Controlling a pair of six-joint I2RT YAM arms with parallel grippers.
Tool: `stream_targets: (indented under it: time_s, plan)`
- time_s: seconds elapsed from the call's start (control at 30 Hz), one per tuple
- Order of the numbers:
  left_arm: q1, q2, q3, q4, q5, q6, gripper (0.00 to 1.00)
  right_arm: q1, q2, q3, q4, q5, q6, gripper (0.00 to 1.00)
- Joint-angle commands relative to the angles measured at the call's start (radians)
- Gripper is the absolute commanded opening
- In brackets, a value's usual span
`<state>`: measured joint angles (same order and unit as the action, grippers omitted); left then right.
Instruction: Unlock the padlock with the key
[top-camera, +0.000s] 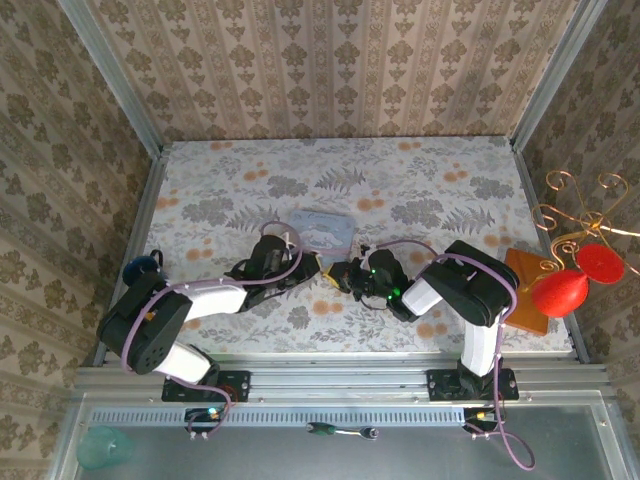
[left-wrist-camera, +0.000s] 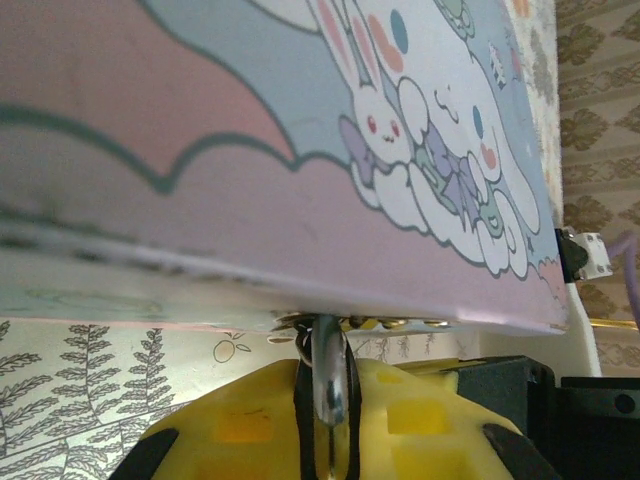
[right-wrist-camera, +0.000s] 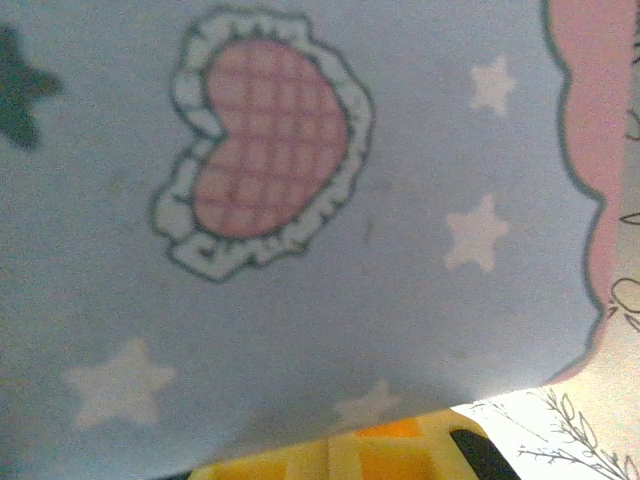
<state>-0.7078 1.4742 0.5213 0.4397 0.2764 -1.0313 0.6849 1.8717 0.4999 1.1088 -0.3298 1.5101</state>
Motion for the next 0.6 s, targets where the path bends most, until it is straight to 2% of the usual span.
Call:
stream_targets:
  time_s: [0.0, 0.1, 0.4, 0.57]
  plan:
    - [-0.112, 0.008, 0.052, -0.069, 0.164, 0.019, 0.09, 0.018, -0.073, 0.06, 0.176, 0.054, -0.005, 0.0]
    - [-0.138, 0.037, 0.071, -0.108, 0.126, 0.007, 0.08, 0.027, -0.083, 0.059, 0.187, 0.093, 0.002, 0.0]
    - [-0.16, 0.096, -0.002, 0.084, 0.073, -0.13, 0.07, 0.047, -0.129, 0.038, 0.198, 0.148, -0.01, 0.0]
    - [-0.158, 0.088, -0.019, 0.11, 0.051, -0.146, 0.07, 0.053, -0.122, 0.032, 0.201, 0.137, 0.003, 0.0]
